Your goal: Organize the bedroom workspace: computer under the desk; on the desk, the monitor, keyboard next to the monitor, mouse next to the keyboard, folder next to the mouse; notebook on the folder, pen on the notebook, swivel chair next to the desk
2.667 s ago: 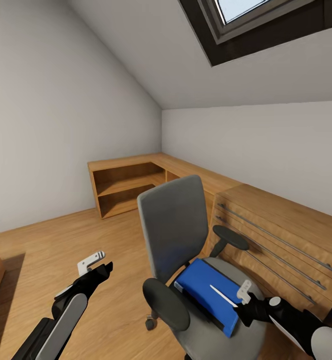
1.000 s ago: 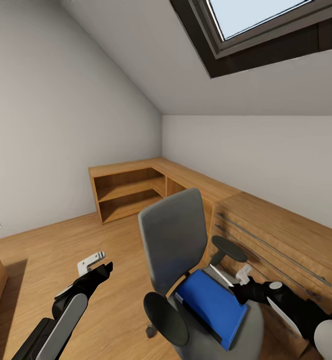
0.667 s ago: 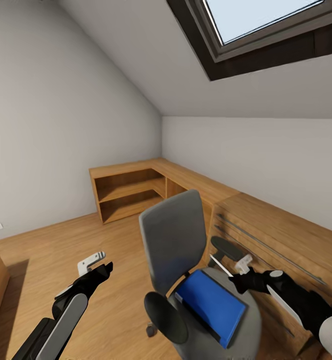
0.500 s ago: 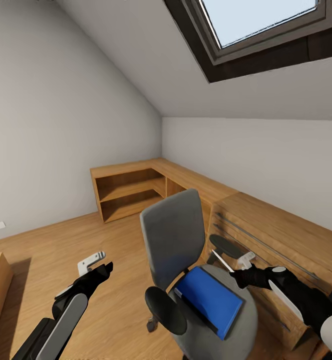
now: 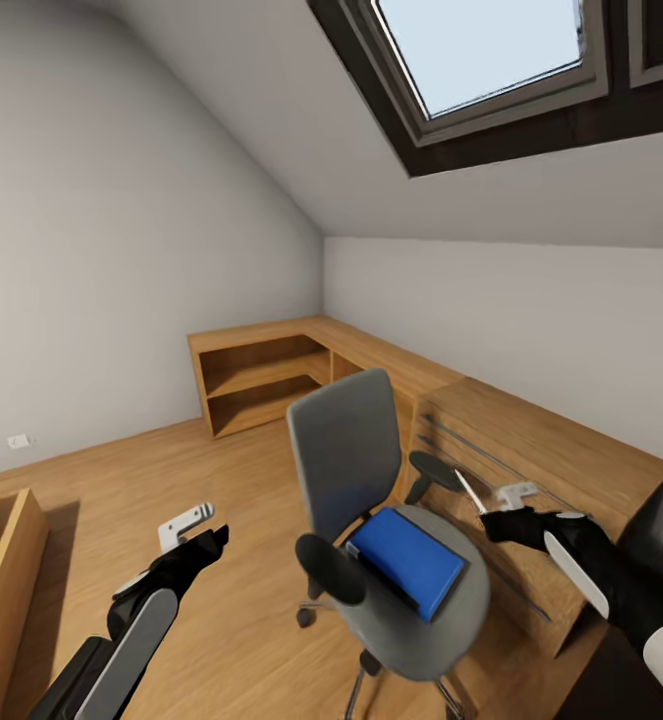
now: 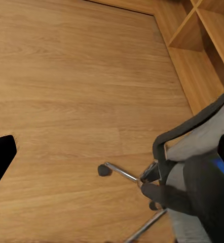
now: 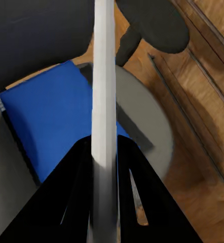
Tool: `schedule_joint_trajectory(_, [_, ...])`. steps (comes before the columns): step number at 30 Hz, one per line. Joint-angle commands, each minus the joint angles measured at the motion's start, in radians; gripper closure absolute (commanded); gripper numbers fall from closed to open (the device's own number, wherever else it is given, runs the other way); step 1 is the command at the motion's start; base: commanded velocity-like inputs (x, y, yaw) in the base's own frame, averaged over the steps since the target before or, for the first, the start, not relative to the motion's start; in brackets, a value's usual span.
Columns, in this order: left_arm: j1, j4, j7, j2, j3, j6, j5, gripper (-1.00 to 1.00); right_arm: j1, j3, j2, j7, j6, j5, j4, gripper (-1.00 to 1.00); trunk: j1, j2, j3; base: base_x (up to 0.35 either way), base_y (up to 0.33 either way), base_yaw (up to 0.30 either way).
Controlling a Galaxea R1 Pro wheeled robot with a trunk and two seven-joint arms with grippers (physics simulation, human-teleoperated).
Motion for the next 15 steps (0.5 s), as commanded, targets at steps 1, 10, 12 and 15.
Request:
schedule_joint_trajectory(1, [-0.001, -0.001, 0.009, 0.001, -0.004, 0.001, 0.007, -1.0, 0.0, -0.003, -0.001, -0.037, 0.008, -0.019, -0.011, 1.0, -0.005, 0.006, 0.002, -0.338, 0.0, 0.0])
schedule_joint_trajectory(10, [-0.001, -0.003, 0.01, 0.001, -0.03, 0.0, 0.005, -1.0, 0.059, -0.023, -0.002, -0.371, 0.02, -0.225, -0.212, 1.0, -0.039, 0.069, 0.03, -0.339, 0.0, 0.0])
schedule_joint_trajectory(12, [-0.001, -0.004, 0.01, 0.001, -0.036, 0.0, 0.004, -1.0, 0.08, -0.024, -0.002, -0.422, 0.021, -0.24, -0.26, 1.0, -0.047, 0.083, 0.036, -0.335, 0.0, 0.0])
schedule_joint_trajectory(15, [-0.001, -0.007, 0.01, 0.001, -0.044, 0.0, 0.004, -1.0, 0.117, -0.023, -0.001, -0.504, 0.023, -0.257, -0.343, 1.0, -0.058, 0.104, 0.046, -0.241, 0.0, 0.0])
